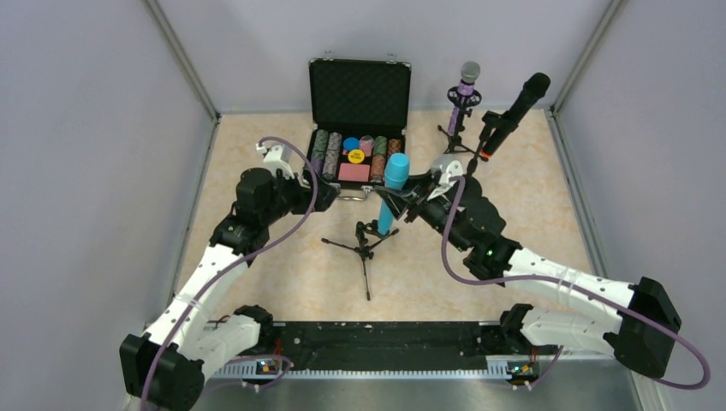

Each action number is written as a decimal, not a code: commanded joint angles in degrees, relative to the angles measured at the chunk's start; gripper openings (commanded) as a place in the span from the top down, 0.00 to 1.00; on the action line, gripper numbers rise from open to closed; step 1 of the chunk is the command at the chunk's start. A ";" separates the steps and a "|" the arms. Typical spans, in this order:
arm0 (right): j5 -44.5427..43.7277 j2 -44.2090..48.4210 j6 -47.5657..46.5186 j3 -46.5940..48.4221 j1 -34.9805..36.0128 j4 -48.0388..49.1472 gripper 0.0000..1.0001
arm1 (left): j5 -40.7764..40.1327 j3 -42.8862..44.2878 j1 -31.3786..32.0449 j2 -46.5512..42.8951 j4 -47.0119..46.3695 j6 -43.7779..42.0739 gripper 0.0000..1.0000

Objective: Attach the microphones to the stand

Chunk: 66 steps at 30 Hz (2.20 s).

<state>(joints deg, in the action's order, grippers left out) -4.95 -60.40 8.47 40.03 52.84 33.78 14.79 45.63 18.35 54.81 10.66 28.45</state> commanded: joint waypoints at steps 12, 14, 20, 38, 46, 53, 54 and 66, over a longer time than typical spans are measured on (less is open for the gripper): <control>15.34 1.14 -13.36 -8.85 0.99 14.98 1.00 | 0.94 1.13 -0.24 -0.14 -2.66 0.55 0.08; 15.86 1.41 -14.35 -10.34 1.04 16.73 1.00 | 1.03 1.11 -0.25 -0.22 -2.70 0.56 0.08; 17.84 1.54 -16.74 -12.54 1.23 17.71 1.00 | 1.11 1.28 -0.24 -0.31 -2.82 0.40 0.08; 16.09 -1.77 -15.36 -18.32 1.21 23.97 1.00 | 1.98 0.12 -0.25 -2.45 -4.23 -0.54 0.08; 15.23 -4.37 -14.92 -20.02 1.22 26.43 1.00 | 2.21 -0.34 -0.24 -3.06 -3.95 -0.58 0.08; 13.88 -6.43 -13.87 -21.54 1.21 29.72 1.00 | 2.46 -0.49 -0.24 -3.59 -4.18 -0.85 0.08; 13.91 -7.03 -13.66 -21.67 1.26 30.13 1.00 | 2.61 -0.52 -0.24 -3.61 -4.14 -0.86 0.08; 12.39 -11.27 -10.81 -19.61 1.21 29.47 1.00 | 10.90 -1.97 -0.24 -4.66 -6.91 -5.05 0.14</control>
<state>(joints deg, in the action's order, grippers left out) 8.38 -67.66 -2.57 21.56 53.63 77.30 20.03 44.27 18.35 51.72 8.93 26.76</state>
